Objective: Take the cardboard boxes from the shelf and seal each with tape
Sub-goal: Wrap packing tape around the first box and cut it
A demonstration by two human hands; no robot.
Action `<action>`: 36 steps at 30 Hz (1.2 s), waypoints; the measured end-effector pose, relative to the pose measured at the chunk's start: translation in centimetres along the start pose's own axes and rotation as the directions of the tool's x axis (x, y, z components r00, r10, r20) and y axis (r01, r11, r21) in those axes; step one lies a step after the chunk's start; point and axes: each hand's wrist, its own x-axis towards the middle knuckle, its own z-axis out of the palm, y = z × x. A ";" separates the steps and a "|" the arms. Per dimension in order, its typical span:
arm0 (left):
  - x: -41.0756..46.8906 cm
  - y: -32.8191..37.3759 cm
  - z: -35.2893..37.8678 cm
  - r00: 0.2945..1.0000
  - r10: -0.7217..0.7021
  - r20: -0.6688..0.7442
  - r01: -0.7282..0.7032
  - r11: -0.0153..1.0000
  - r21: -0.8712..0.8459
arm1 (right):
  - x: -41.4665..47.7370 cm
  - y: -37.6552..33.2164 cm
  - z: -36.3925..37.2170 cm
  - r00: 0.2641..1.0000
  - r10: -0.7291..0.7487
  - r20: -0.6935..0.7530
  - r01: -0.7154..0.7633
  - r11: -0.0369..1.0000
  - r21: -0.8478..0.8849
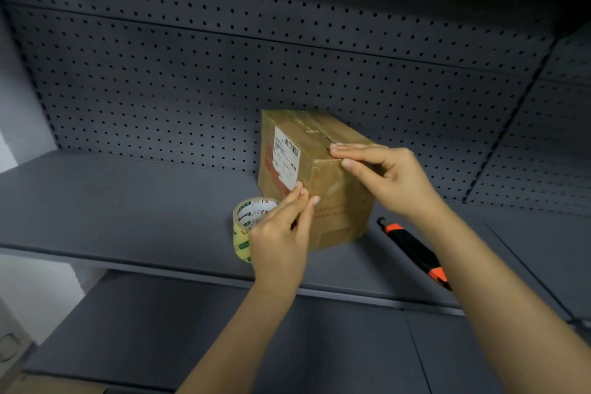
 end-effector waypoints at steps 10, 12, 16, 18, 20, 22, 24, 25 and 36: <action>1.8 0.8 -1.4 0.983 -0.111 0.147 0.118 0.992 -0.044 | 0.3 -0.8 -1.6 0.984 0.104 0.147 -0.109 0.994 0.025; 2.8 1.3 -1.5 0.980 -0.041 0.195 0.059 0.994 -0.089 | 0.3 -1.2 -0.9 0.991 0.110 0.071 -0.115 0.991 0.074; 5.6 1.3 -0.8 0.956 0.057 0.287 -0.010 0.986 -0.164 | 0.3 -1.1 0.0 0.991 0.129 -0.019 -0.127 0.986 0.104; 6.5 0.7 -0.5 0.921 0.148 0.359 -0.098 0.983 -0.155 | 0.4 -0.8 -0.2 0.991 0.131 0.004 -0.131 0.987 0.093; 7.3 -0.2 -0.3 0.887 0.241 0.393 -0.196 0.969 -0.152 | 0.3 -0.7 -0.2 0.993 0.122 0.005 -0.122 0.990 0.076; 7.9 -0.8 -0.1 0.859 0.312 0.407 -0.271 0.950 -0.156 | -0.2 -0.8 0.4 0.994 0.099 -0.045 -0.097 0.994 0.049; 8.3 -0.9 0.1 0.841 0.362 0.401 -0.316 0.932 -0.179 | -0.8 -1.0 1.2 0.990 0.049 -0.132 -0.052 0.998 -0.020; 8.4 -0.8 0.3 0.834 0.385 0.395 -0.335 0.922 -0.191 | -1.0 -1.0 1.5 0.985 0.026 -0.169 -0.036 0.998 -0.057; 7.5 -0.5 1.2 0.871 0.434 0.229 -0.347 0.875 -0.338 | -1.0 -0.6 1.9 0.960 -0.056 -0.273 0.051 0.998 -0.026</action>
